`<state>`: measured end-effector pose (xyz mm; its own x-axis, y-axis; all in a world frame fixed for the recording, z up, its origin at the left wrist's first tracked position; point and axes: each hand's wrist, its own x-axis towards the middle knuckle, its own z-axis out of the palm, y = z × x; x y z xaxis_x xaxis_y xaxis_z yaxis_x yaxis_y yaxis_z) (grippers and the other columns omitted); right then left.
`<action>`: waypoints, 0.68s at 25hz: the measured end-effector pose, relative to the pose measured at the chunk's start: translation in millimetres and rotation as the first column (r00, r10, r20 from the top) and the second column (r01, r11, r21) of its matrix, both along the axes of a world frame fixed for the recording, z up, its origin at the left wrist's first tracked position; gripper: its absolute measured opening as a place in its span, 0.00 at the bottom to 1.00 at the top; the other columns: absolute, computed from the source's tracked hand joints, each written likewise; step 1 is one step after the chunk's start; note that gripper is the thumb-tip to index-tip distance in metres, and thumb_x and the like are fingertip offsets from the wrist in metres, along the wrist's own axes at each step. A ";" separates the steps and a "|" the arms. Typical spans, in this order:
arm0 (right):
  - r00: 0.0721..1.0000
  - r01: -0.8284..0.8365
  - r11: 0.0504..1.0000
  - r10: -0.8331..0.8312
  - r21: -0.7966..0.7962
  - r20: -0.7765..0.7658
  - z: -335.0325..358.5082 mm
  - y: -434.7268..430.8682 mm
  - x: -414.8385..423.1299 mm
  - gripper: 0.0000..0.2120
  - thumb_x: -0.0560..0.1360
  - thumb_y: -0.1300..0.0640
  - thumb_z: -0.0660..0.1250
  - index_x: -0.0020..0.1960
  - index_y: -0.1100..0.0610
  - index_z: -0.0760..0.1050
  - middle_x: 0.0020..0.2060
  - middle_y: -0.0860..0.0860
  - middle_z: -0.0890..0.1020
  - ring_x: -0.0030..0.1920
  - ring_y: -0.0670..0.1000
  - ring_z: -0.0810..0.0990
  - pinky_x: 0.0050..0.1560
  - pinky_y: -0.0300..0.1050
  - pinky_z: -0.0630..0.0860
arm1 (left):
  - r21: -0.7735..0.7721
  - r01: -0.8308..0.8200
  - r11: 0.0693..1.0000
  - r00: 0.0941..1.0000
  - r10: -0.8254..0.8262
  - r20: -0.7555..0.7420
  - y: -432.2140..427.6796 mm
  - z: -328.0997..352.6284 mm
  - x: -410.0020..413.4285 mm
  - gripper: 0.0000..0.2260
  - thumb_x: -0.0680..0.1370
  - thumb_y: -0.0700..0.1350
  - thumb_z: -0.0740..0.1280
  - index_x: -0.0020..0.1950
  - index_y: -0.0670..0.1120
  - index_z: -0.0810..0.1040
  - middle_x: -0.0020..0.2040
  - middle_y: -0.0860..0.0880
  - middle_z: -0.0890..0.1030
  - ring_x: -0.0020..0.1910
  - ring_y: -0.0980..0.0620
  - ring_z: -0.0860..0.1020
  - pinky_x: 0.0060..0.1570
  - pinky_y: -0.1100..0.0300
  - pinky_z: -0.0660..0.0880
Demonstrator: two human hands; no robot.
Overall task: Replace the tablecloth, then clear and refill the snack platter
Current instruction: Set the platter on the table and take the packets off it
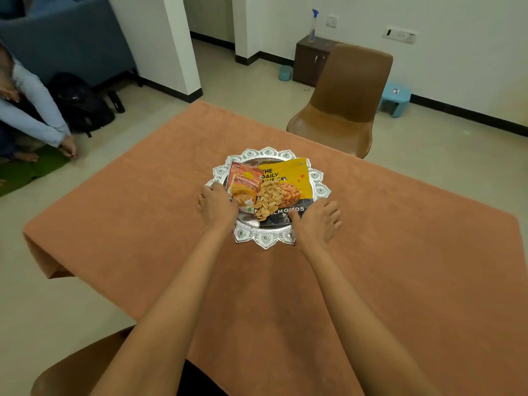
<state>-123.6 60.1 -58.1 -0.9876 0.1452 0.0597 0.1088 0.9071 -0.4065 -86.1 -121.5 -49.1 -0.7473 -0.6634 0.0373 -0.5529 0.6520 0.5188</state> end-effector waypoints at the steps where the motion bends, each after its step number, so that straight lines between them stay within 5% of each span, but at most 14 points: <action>1: 1.000 0.013 1.000 -0.013 -0.013 0.003 1.2 0.0 -2.9 0.30 0.70 0.42 0.71 0.60 0.62 0.66 0.58 0.58 0.70 0.57 0.59 0.69 0.56 0.52 0.66 | 0.001 0.002 1.000 1.000 -0.002 -0.017 -0.1 -0.3 0.0 0.15 0.76 0.47 0.69 0.59 0.41 0.73 0.59 0.41 0.75 0.61 0.39 0.70 0.60 0.49 0.65; 6: 0.999 0.023 0.988 -0.015 -0.152 0.050 4.9 -1.0 -16.4 0.21 0.72 0.53 0.70 0.59 0.61 0.67 0.58 0.59 0.73 0.60 0.61 0.70 0.59 0.54 0.65 | 0.073 0.062 0.995 0.966 -0.041 -0.257 2.2 0.2 4.6 0.05 0.77 0.36 0.62 0.50 0.43 0.74 0.46 0.45 0.79 0.49 0.43 0.75 0.44 0.53 0.71; 11: 0.974 -0.212 0.810 0.130 -0.547 -0.185 18.8 2.3 -12.3 0.09 0.73 0.67 0.64 0.52 0.62 0.68 0.41 0.54 0.77 0.43 0.55 0.75 0.40 0.48 0.71 | 0.161 0.094 0.982 0.875 -0.005 -0.484 1.4 20.3 3.3 0.07 0.76 0.32 0.61 0.47 0.42 0.73 0.42 0.49 0.77 0.41 0.51 0.75 0.36 0.61 0.70; 17: 0.868 -0.387 0.719 0.073 -0.577 -0.491 29.5 10.8 -11.9 0.11 0.74 0.67 0.65 0.56 0.63 0.71 0.41 0.47 0.78 0.39 0.46 0.77 0.36 0.38 0.71 | 0.011 0.095 0.995 0.770 -0.067 -0.635 -0.7 25.7 9.3 0.06 0.76 0.32 0.62 0.46 0.41 0.75 0.43 0.49 0.79 0.39 0.54 0.75 0.35 0.67 0.68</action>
<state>-135.5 70.9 -28.6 -0.8951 0.0731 0.4398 -0.3828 0.3794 -0.8423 -76.8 -122.2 -23.4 -0.6148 -0.6132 0.4960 -0.0360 0.6501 0.7590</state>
